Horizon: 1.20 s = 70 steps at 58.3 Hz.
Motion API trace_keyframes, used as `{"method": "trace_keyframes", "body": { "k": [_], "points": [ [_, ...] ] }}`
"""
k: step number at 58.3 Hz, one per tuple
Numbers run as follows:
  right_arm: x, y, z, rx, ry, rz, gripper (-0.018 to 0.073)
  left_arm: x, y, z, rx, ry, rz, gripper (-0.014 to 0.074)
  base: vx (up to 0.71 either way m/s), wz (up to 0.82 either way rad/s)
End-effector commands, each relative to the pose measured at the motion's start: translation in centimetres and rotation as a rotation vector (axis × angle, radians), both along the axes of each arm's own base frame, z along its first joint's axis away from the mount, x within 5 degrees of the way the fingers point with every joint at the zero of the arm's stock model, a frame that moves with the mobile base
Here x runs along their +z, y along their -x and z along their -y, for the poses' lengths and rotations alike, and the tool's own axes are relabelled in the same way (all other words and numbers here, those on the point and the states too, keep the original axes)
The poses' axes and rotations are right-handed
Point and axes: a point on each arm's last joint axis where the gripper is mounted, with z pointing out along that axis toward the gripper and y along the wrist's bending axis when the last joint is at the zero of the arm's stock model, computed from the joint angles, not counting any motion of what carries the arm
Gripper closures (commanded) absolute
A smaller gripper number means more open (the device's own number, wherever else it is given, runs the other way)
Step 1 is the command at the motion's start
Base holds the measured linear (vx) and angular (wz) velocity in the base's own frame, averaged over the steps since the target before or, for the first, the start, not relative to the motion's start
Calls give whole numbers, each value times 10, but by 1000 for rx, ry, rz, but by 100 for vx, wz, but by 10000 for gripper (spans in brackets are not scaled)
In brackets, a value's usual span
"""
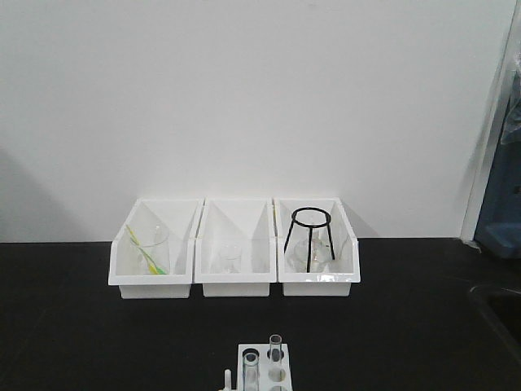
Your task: Flip and reinsert test tube from rack
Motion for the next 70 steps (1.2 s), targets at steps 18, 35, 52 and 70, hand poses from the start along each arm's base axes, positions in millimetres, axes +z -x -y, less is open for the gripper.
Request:
{"method": "trace_keyframes", "body": {
  "k": [18, 35, 52, 70],
  "points": [
    [95, 18, -5, 53, 13, 484, 570, 9, 0, 1, -14, 21, 90, 602, 0, 0],
    [214, -53, -4, 47, 65, 412, 570, 9, 0, 1, -14, 21, 90, 602, 0, 0],
    [218, -110, -4, 61, 59, 333, 541, 9, 0, 1, -14, 21, 90, 602, 0, 0],
    [216, -112, -4, 62, 59, 328, 203, 9, 0, 1, -14, 21, 90, 602, 0, 0]
  ]
}}
